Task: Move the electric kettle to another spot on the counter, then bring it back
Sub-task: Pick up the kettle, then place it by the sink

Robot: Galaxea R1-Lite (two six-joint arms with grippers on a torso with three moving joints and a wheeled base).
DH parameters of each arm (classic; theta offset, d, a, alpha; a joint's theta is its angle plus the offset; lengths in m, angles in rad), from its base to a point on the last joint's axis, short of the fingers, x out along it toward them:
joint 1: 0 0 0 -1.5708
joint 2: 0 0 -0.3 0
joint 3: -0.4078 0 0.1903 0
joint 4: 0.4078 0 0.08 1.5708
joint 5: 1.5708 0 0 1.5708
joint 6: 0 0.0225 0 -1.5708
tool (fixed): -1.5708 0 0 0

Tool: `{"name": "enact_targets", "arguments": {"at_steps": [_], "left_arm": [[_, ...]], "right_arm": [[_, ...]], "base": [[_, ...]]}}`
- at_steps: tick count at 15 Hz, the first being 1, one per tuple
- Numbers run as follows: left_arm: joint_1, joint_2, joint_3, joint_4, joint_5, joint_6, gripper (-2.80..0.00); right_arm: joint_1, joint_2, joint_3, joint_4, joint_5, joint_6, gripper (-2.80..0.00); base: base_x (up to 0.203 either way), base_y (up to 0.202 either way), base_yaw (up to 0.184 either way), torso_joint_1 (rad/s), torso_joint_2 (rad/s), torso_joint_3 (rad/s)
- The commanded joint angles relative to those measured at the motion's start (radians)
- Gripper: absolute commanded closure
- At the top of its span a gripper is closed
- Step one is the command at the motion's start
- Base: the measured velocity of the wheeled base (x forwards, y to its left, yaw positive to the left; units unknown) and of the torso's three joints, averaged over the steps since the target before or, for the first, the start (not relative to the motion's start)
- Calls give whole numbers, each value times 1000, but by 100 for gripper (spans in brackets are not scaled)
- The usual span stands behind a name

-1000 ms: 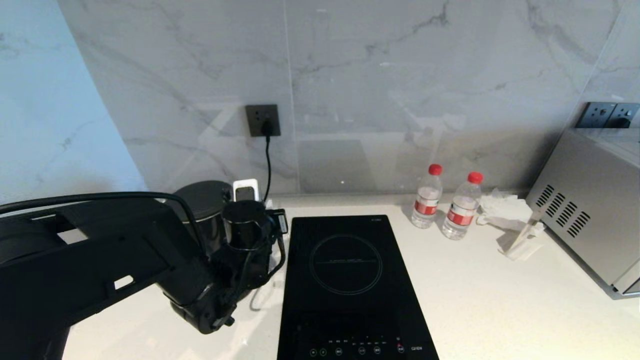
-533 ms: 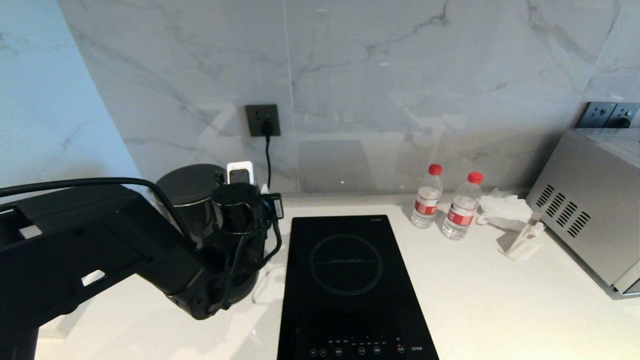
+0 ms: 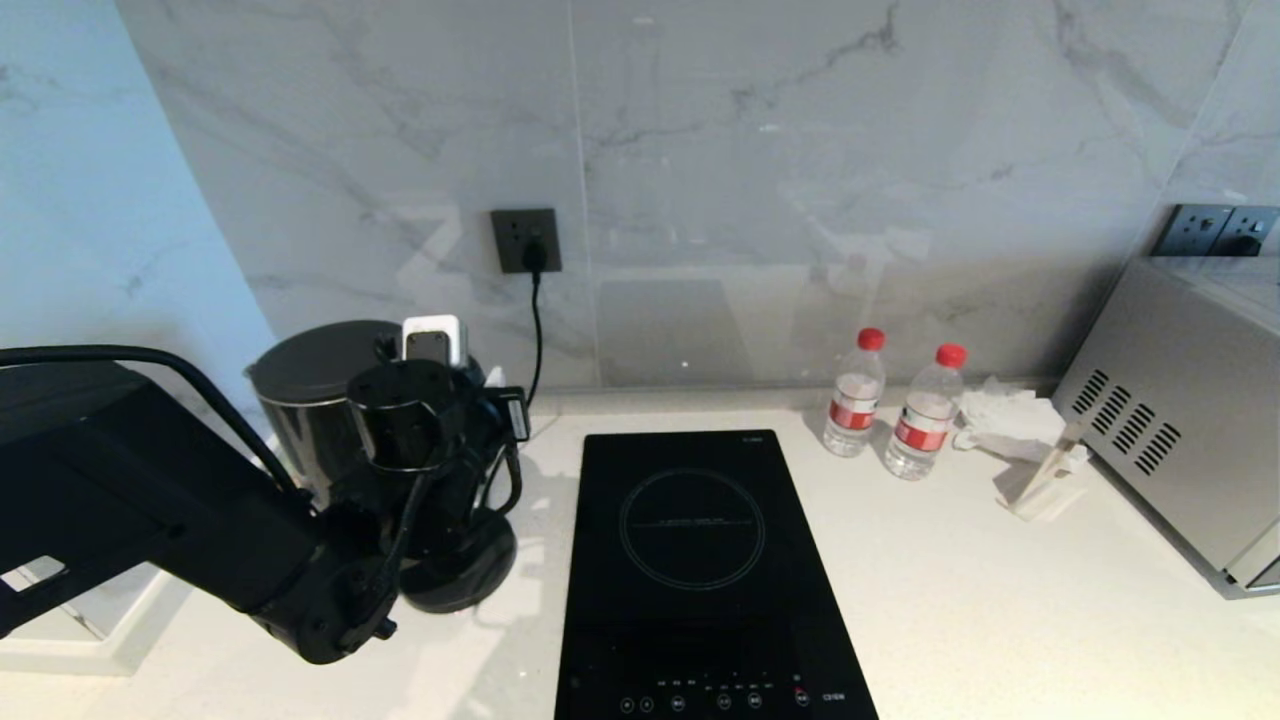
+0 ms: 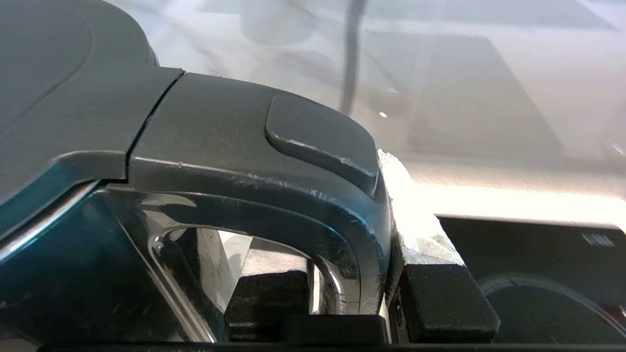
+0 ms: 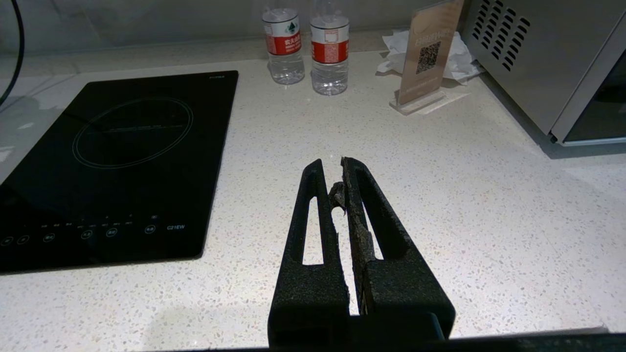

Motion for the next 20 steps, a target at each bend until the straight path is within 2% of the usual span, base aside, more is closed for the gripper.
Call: {"name": "enact_targets", "arguments": {"at_steps": [1, 12, 20], "left_arm": [[7, -25, 5, 0, 2, 0, 0], [7, -38, 32, 3, 2, -3, 0], [-42, -84, 209, -6, -2, -76, 0]], "right_arm": [[0, -2, 0, 0, 0, 0, 0], [0, -2, 0, 0, 1, -12, 0], [0, -2, 0, 0, 1, -10, 0]], "base": [[0, 0, 0, 0, 0, 0], [0, 0, 0, 0, 0, 0], [1, -6, 141, 3, 1, 3]]}}
